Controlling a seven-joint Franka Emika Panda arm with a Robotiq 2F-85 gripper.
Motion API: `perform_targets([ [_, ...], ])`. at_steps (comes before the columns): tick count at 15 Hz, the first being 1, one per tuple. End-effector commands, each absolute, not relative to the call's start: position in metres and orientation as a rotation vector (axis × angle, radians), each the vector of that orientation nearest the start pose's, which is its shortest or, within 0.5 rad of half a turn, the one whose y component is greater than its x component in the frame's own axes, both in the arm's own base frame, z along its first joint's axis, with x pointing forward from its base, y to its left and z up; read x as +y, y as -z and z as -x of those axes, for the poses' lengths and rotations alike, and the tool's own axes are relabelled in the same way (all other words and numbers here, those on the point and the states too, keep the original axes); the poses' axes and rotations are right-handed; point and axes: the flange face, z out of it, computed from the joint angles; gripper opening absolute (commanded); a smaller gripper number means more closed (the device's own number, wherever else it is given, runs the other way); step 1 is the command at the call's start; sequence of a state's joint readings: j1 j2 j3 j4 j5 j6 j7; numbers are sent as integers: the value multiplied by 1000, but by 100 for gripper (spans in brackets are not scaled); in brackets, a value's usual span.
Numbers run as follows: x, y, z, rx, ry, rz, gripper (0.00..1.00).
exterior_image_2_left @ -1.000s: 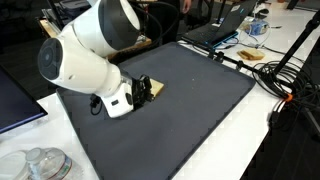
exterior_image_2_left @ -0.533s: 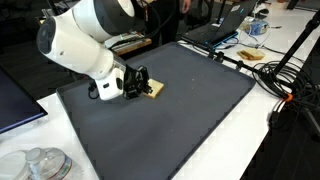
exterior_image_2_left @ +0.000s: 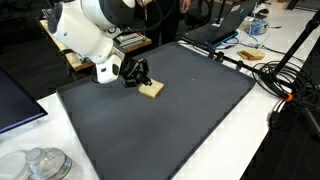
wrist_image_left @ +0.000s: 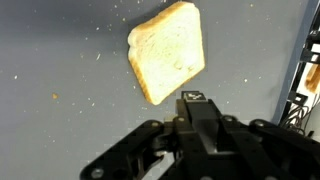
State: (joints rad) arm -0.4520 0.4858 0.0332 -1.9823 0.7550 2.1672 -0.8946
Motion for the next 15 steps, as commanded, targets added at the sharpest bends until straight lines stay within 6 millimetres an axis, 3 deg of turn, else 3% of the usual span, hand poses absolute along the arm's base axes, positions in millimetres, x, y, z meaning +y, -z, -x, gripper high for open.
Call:
perform_targets([
  [1,-202,-208,-520,269,197,2512,5],
  [8,-194,-200,-491,589,261,2514,5],
  [15,-172,-221,-460,742,383,2583,5],
])
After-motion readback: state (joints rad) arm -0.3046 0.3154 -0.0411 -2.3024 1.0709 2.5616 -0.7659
